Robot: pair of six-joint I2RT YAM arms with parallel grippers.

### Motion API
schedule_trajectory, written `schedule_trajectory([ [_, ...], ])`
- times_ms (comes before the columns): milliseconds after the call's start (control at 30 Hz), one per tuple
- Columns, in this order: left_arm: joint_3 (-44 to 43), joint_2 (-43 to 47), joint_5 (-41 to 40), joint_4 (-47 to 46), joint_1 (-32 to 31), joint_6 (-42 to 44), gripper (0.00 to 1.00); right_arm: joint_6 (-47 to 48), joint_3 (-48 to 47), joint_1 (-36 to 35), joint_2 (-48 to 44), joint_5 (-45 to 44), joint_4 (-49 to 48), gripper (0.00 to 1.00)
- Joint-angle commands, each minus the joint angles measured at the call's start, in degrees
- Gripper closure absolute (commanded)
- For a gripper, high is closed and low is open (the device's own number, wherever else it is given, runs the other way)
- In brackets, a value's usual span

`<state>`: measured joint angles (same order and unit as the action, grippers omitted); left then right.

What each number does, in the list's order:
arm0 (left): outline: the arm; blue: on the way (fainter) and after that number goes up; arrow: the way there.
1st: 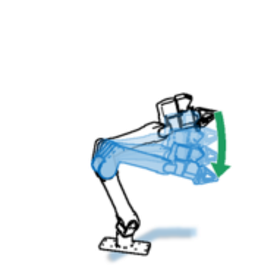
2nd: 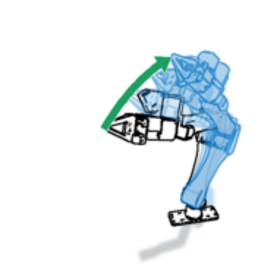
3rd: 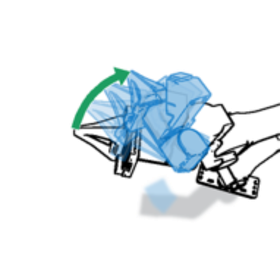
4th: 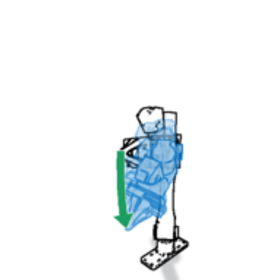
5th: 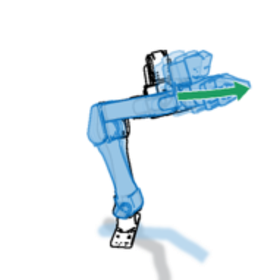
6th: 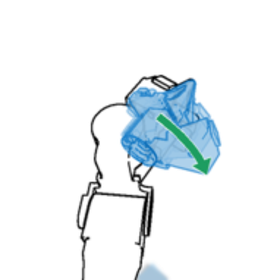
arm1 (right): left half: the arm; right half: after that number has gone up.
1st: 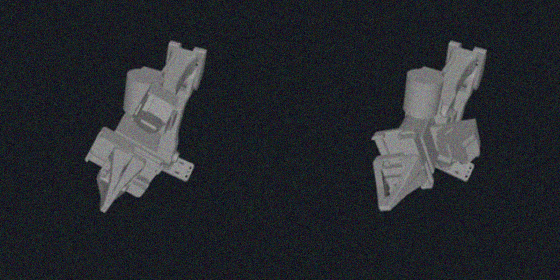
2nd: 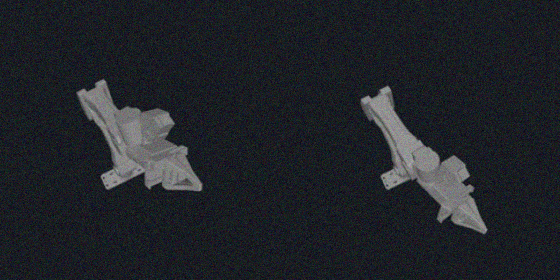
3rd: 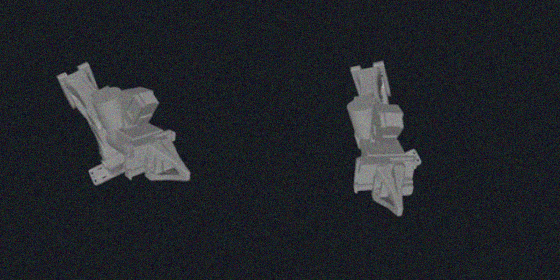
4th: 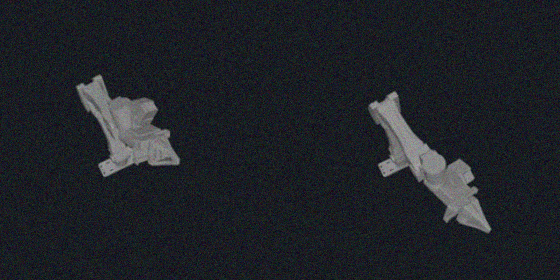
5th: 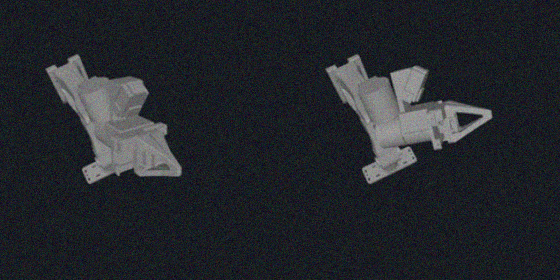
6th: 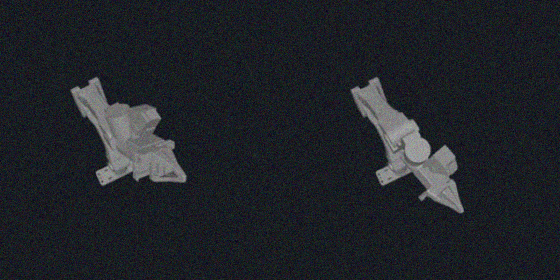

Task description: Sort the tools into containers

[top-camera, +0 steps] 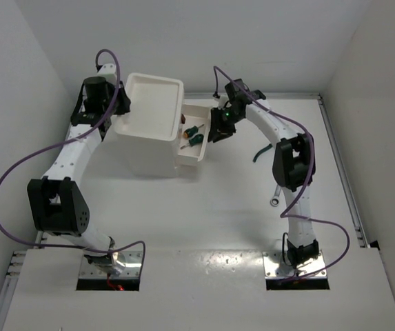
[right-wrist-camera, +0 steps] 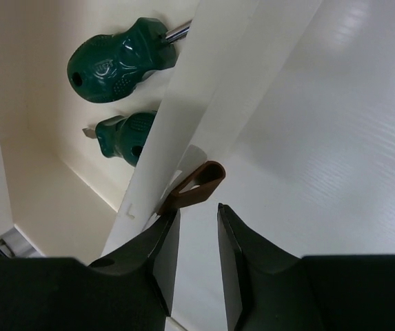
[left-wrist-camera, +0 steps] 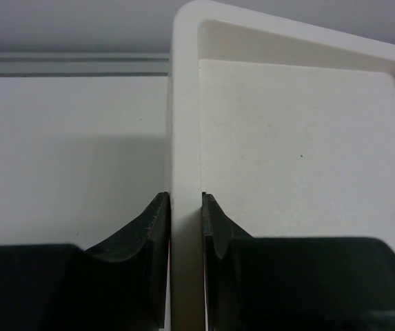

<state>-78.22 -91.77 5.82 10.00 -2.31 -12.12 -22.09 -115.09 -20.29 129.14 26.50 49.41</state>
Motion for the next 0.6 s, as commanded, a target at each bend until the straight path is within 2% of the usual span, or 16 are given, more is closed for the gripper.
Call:
schedule_trajectory([
  [0, 7.2, -8.43, 12.8, 11.45, -2.7, -6.6, 1.0, -3.58, -5.15, -5.19, 2.17, 4.09, -14.69, 0.69],
  [200, 7.73, -8.43, 12.81, 11.45, -2.7, -6.6, 1.0, -2.53, -6.2, -4.58, 3.3, -3.64, -16.01, 0.67],
  [233, 7.73, -8.43, 12.81, 11.45, -2.7, -6.6, 1.0, -2.52, -6.98, -4.06, 3.31, -7.39, -16.01, 0.67],
  [367, 7.73, -8.96, 12.81, 11.45, -2.7, -6.6, 1.0, -2.52, -6.99, -2.74, 2.79, -11.03, -18.29, 0.67],
  [567, 7.2, -8.96, 12.81, 11.45, -2.7, -6.07, 1.0, -3.58, 5.65, 0.86, -4.94, -11.91, -24.09, 0.65],
])
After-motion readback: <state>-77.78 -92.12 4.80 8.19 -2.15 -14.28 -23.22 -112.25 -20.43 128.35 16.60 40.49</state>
